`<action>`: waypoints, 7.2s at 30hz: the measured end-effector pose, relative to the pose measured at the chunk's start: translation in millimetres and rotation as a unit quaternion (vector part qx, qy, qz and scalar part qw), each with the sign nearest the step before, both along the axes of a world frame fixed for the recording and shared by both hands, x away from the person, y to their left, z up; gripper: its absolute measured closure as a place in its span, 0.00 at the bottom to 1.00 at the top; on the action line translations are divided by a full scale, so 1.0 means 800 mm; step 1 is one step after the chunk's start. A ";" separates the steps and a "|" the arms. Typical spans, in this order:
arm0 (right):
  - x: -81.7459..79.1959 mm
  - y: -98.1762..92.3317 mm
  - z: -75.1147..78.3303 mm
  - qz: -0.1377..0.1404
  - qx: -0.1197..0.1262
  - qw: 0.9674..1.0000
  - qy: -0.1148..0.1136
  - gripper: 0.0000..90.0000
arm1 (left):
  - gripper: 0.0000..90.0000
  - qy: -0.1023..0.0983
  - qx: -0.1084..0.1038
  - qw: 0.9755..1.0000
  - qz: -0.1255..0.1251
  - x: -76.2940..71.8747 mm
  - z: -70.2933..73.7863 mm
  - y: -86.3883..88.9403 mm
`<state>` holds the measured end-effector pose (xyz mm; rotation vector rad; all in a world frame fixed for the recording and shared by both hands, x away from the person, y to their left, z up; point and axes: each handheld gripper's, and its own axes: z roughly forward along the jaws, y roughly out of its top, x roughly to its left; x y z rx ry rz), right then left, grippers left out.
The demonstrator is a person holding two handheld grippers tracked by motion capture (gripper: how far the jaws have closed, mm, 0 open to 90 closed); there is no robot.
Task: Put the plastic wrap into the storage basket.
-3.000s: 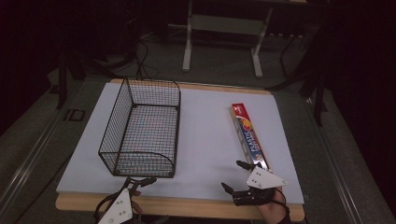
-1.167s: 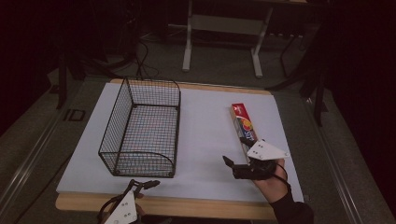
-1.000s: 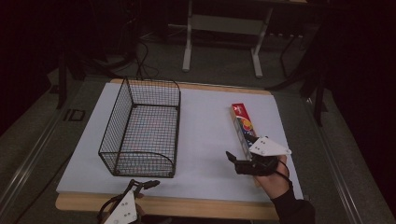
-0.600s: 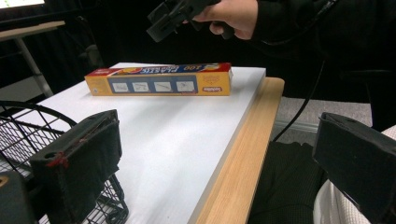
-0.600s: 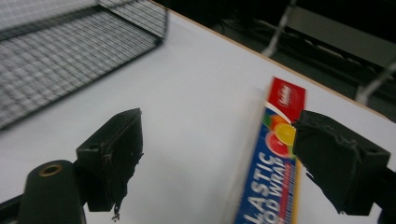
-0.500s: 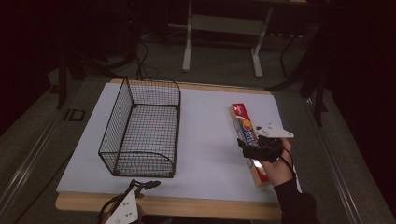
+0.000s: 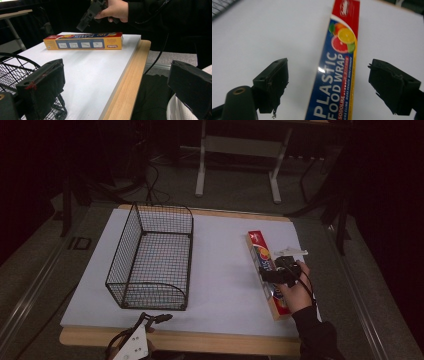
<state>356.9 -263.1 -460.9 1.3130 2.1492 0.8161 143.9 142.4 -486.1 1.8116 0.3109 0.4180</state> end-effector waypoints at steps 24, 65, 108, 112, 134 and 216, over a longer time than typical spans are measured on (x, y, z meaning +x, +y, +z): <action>0.075 0.000 -0.035 -0.054 -0.034 0.977 0.203 0.23 | 0.02 -0.001 0.008 1.000 -0.003 -0.001 -0.001 -0.002; 0.091 0.027 0.013 -0.051 -0.050 0.972 0.226 0.44 | 0.02 0.000 0.011 1.000 -0.005 0.000 -0.001 -0.003; 0.086 0.152 0.122 0.018 -0.027 0.988 0.153 0.44 | 0.02 0.002 0.012 1.000 -0.007 -0.001 -0.002 -0.003; 0.086 0.168 0.129 0.030 -0.024 0.988 0.149 0.44 | 0.02 0.003 0.012 1.000 -0.005 0.000 -0.002 -0.001; 0.083 0.261 0.157 0.076 -0.025 0.989 0.125 0.44 | 0.02 0.001 0.014 1.000 -0.011 -0.002 0.000 -0.002; 0.063 0.427 0.028 0.111 0.023 0.987 0.115 0.43 | 0.02 -0.006 0.012 1.000 -0.004 -0.007 0.002 0.002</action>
